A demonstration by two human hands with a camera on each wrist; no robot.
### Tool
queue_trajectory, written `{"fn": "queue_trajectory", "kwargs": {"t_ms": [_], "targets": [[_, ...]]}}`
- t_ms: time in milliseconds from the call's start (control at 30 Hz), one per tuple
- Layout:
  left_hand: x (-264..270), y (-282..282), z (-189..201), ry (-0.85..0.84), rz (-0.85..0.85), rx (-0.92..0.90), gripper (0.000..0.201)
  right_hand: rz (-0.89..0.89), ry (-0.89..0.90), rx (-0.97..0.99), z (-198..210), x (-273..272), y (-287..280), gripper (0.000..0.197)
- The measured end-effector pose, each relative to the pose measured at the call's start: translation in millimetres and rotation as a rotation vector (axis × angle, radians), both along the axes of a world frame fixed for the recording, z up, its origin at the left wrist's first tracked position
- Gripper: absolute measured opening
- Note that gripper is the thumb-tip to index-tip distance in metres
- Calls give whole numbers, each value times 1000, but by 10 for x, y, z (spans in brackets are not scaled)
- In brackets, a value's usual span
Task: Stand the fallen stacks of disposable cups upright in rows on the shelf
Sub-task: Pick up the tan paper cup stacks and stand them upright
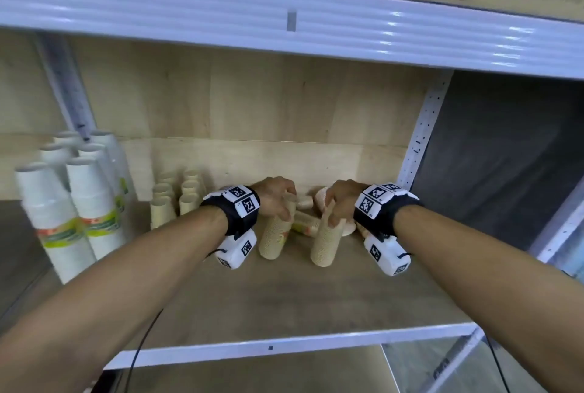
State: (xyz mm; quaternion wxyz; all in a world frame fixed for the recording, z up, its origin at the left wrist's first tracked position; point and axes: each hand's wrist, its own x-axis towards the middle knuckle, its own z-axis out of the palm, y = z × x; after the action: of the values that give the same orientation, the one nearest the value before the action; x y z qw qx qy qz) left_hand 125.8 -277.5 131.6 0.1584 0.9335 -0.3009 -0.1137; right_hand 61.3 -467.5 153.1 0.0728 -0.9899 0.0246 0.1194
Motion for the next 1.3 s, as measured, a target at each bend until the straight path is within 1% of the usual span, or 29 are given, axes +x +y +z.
{"fn": "queue_trajectory", "kwargs": {"t_ms": [100, 300, 400, 500, 533, 600, 633, 733, 900, 967, 1000, 1067, 1167, 1233, 1300], "targets": [[-6, 205, 39, -8, 40, -12, 52, 35, -7, 37, 6, 81, 226, 53], [4, 498, 34, -28, 124, -30, 42, 71, -23, 23, -70, 243, 648, 58], [-5, 573, 3, -23, 130, -15, 44, 66, -27, -31, -128, 288, 828, 55], [-8, 600, -15, -15, 132, -16, 46, 49, -25, -7, -146, 308, 938, 51], [-6, 603, -24, -10, 134, -16, 48, 47, -27, 4, -155, 310, 956, 44], [-5, 595, -26, -2, 136, -20, 53, 38, -50, 15, -172, 320, 965, 26], [-9, 582, -27, -1, 137, -29, 54, 27, -70, 26, -186, 327, 960, 24], [-9, 539, -56, 1, 159, -85, 53, 18, -99, 53, -201, 332, 930, 29], [17, 482, -75, -35, 179, -145, 45, 23, -183, 54, -159, 329, 856, 17], [14, 467, -55, -47, 169, -150, 41, 34, -191, 58, -134, 318, 836, 33], [12, 464, -45, -44, 159, -149, 39, 41, -192, 70, -130, 318, 826, 37], [13, 467, -29, -26, 133, -140, 39, 34, -196, 92, -140, 329, 835, 38], [25, 471, -25, -20, 140, -140, 44, 9, -201, 92, -134, 320, 878, 31], [40, 467, -25, -39, 189, -155, 46, 12, -176, 99, -129, 327, 888, 26], [47, 458, -16, -71, 227, -150, 45, 9, -193, 81, -121, 323, 901, 16]]}}
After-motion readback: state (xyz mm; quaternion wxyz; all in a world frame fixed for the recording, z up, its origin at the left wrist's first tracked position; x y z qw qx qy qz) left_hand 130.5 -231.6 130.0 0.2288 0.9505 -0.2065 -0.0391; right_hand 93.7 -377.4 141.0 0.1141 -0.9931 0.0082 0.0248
